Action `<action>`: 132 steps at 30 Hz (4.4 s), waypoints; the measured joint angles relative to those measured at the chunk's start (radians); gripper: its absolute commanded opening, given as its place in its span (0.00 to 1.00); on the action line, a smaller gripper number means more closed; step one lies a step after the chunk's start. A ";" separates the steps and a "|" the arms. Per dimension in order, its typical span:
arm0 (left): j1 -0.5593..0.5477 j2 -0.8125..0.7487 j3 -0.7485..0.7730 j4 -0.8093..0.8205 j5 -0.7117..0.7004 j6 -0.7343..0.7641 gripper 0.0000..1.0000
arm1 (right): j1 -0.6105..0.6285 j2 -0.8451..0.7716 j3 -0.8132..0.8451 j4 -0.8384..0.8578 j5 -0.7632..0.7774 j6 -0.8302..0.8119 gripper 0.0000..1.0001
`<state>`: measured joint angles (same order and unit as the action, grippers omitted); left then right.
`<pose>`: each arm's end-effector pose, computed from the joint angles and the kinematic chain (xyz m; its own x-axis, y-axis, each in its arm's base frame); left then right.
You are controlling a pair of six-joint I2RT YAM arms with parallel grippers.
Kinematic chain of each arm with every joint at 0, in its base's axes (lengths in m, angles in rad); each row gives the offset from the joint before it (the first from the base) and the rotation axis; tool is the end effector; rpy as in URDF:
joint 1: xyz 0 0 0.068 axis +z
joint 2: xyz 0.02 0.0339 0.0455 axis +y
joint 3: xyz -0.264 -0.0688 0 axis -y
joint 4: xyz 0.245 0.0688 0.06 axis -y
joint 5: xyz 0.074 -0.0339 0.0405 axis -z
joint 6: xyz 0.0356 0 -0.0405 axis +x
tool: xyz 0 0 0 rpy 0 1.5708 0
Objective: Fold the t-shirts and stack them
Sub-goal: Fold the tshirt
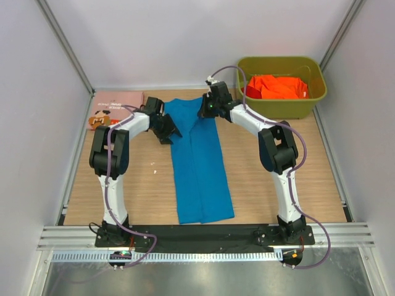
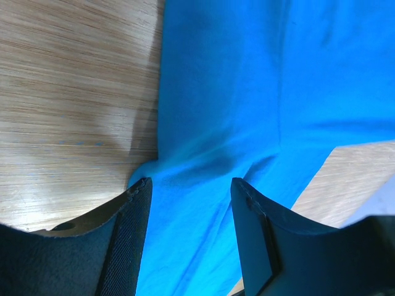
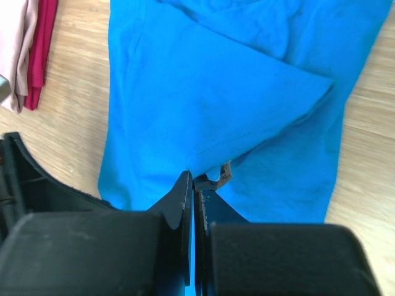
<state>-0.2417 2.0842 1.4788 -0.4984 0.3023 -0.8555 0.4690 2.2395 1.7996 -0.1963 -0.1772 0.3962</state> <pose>0.4187 -0.1141 0.1570 -0.8393 -0.5353 -0.0946 -0.4193 0.7482 -0.5142 0.4598 0.2400 0.2058 -0.7094 0.0664 -0.7016 -0.3226 0.8545 0.4070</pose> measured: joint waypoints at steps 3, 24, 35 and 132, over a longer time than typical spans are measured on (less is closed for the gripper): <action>0.000 0.002 0.008 -0.008 -0.008 0.001 0.56 | -0.001 0.000 0.074 -0.106 0.040 0.007 0.28; 0.000 0.015 0.192 -0.079 -0.057 0.080 0.59 | -0.007 -0.030 -0.125 -0.086 -0.008 -0.089 0.55; 0.005 0.199 0.374 0.087 0.030 0.074 0.59 | -0.026 -0.029 -0.214 0.139 -0.161 -0.204 0.61; -0.061 -0.504 -0.426 -0.097 -0.032 0.203 0.67 | -0.069 0.090 0.033 -0.012 -0.213 0.043 0.43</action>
<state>-0.3027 1.5806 1.0523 -0.5949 0.2707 -0.6521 0.3996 2.3291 1.8328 -0.2085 -0.3904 0.4397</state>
